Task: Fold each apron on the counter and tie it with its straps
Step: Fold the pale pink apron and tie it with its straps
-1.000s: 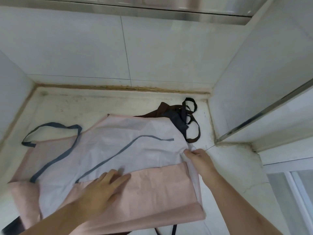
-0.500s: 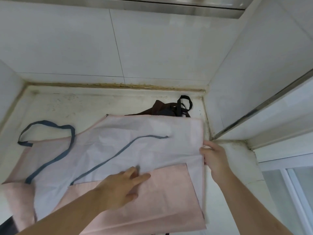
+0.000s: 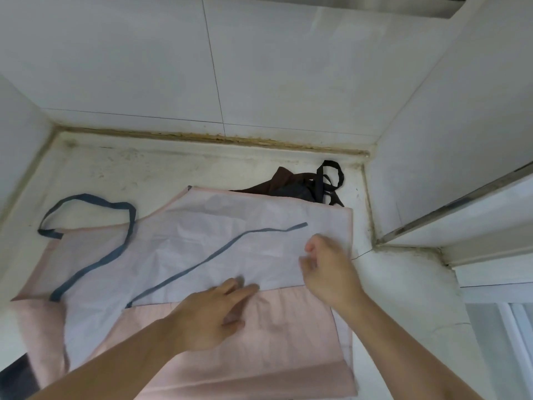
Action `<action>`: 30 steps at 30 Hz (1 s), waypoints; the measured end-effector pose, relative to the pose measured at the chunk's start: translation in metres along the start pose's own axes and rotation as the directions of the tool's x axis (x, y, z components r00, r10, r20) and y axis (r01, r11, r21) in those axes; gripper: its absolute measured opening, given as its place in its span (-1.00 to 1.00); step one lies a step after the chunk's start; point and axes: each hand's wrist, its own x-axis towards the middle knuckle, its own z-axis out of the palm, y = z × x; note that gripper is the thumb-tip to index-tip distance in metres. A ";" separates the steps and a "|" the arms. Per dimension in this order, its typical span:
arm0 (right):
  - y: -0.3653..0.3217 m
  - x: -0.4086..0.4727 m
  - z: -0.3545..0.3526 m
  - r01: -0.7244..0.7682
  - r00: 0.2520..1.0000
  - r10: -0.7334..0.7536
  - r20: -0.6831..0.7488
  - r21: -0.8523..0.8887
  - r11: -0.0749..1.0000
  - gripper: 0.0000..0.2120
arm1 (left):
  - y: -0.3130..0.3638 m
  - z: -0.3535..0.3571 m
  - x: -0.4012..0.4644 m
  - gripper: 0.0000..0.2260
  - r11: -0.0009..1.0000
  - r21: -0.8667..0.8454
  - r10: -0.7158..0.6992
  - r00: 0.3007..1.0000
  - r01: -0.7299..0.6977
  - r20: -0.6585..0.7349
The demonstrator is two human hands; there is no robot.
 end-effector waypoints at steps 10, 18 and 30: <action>-0.004 -0.037 0.047 0.135 0.955 -0.097 0.281 -0.118 0.984 -0.63 | -0.068 -0.024 -0.064 -0.83 0.910 -0.361 -0.364 0.809 0.203 -0.462; 0.007 -0.056 0.009 -0.184 0.938 0.027 -0.346 -0.430 0.884 -0.41 | -0.116 -0.010 -0.136 -0.79 0.877 -0.314 -0.472 0.779 0.364 -0.414; -0.082 -0.112 0.102 0.129 0.979 -0.058 0.196 -0.372 0.919 -0.41 | -0.131 -0.021 -0.190 -0.74 0.908 0.141 -0.405 0.913 0.395 0.046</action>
